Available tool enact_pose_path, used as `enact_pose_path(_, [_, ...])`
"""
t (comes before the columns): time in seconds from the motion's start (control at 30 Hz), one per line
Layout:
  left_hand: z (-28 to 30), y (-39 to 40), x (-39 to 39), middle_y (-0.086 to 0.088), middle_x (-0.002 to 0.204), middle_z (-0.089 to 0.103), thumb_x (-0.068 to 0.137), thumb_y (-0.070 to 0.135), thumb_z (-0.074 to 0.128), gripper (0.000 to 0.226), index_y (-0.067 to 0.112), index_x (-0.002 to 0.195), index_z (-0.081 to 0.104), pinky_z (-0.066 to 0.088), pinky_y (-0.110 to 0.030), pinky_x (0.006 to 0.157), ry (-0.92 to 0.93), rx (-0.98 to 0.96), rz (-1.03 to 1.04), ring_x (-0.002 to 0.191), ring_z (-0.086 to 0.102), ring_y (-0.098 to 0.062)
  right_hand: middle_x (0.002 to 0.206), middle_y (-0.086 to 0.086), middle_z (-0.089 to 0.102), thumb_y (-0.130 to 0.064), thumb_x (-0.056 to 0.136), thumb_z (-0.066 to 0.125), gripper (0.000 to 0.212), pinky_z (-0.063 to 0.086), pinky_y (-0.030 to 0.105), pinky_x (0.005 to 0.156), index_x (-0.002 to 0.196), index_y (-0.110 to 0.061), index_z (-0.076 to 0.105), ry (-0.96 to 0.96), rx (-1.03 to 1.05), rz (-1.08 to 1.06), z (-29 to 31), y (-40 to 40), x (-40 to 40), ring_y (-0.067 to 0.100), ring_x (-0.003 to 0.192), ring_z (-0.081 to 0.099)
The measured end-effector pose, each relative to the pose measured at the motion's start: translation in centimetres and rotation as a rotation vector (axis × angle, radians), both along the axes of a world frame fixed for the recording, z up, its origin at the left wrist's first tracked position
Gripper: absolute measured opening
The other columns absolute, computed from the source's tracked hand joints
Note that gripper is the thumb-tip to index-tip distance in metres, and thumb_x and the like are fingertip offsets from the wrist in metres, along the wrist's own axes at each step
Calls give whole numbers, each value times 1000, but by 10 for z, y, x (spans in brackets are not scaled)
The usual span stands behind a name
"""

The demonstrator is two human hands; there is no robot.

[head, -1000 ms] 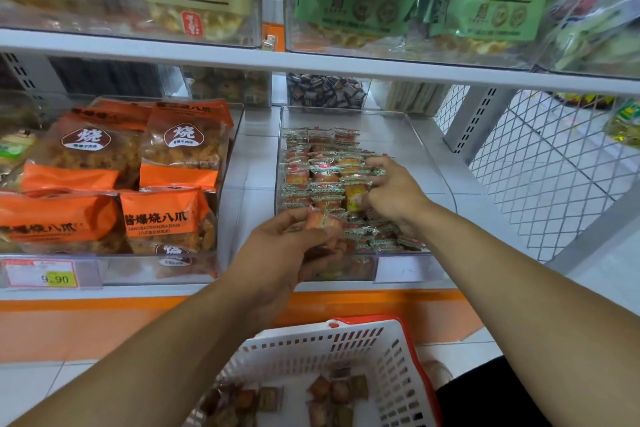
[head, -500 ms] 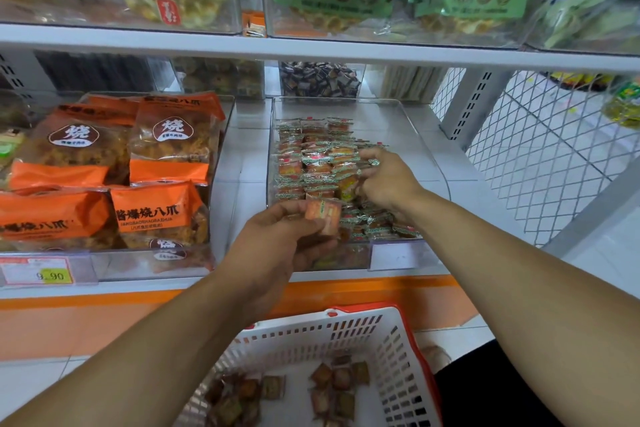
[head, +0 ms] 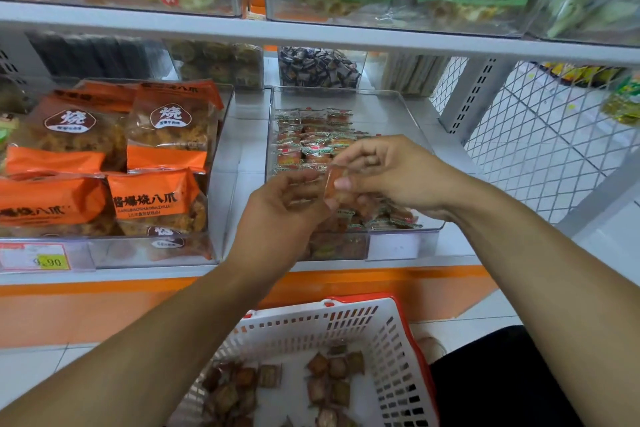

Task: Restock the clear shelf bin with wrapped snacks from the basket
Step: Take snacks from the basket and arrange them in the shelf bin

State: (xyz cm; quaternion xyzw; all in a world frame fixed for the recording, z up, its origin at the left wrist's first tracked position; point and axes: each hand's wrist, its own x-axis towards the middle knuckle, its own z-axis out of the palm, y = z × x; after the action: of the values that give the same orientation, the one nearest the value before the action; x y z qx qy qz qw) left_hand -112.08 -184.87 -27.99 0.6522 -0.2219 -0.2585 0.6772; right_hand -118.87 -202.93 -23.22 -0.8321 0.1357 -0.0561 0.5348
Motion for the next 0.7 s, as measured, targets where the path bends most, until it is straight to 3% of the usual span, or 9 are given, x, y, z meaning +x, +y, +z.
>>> enact_pose_path(0.07, [-3,2,-2,23,110,70,85,26,79,39,38,119,63,57,-15,78,-427,178,36,100,66,6,87,2,71,-13,75,85,22,53,35,74,91,-21,72,16,-148,-108,0,-16,-1,18,78,64])
enact_pose_path(0.1, [-5,3,-3,25,116,66,86,30,77,41,39,123,62,55,-17,84,-647,243,24,106,62,6,88,0,70,-14,74,87,22,51,35,77,88,-23,72,67,-275,-126,-1,-23,-1,16,82,63])
enact_pose_path(0.17, [-12,4,-5,14,136,59,87,37,71,50,32,135,58,44,-36,108,-1034,366,-86,130,49,-8,91,-4,67,-15,72,88,23,49,32,81,82,-28,71,191,-424,-98,-9,-29,-2,15,91,61])
enact_pose_path(0.23, [-19,5,-6,11,159,36,93,52,55,64,30,151,39,16,-48,124,-1231,552,-239,152,18,-16,93,-8,65,-15,73,87,25,45,26,77,80,-31,69,196,-441,-113,-18,-27,2,13,94,59])
enact_pose_path(0.3, [-26,5,-5,14,167,7,96,63,38,74,33,159,14,-7,-53,123,-1304,730,-344,154,-13,-14,91,-10,62,-15,75,86,28,41,20,69,78,-33,65,113,-493,-205,-24,-27,8,12,91,59])
enact_pose_path(0.37, [-30,6,-5,12,168,-5,95,65,36,80,32,159,1,-13,-57,120,-1354,822,-371,151,-24,-16,88,-11,62,-11,76,84,29,40,18,61,77,-29,62,109,-545,-276,-29,-28,12,11,85,60])
enact_pose_path(0.47, [-29,6,-9,8,168,-3,94,60,44,84,27,160,3,-13,-59,119,-1365,865,-353,152,-23,-18,85,-7,64,-10,74,84,28,38,14,45,82,-23,60,278,-533,-211,-37,-28,11,2,65,58])
enact_pose_path(0.6, [-32,8,-13,3,169,1,94,55,48,85,23,160,7,-21,-51,120,-1323,840,-326,152,-21,-16,74,-10,63,-41,70,88,31,37,22,53,80,-21,66,295,-396,-170,-38,-26,7,3,66,57])
enact_pose_path(0.7, [-34,8,-13,3,168,7,93,52,51,82,23,159,12,-17,-44,123,-1304,785,-312,154,-13,-15,72,-11,64,-33,78,83,20,38,17,50,77,-21,67,222,-330,-260,-41,-28,9,0,63,60])
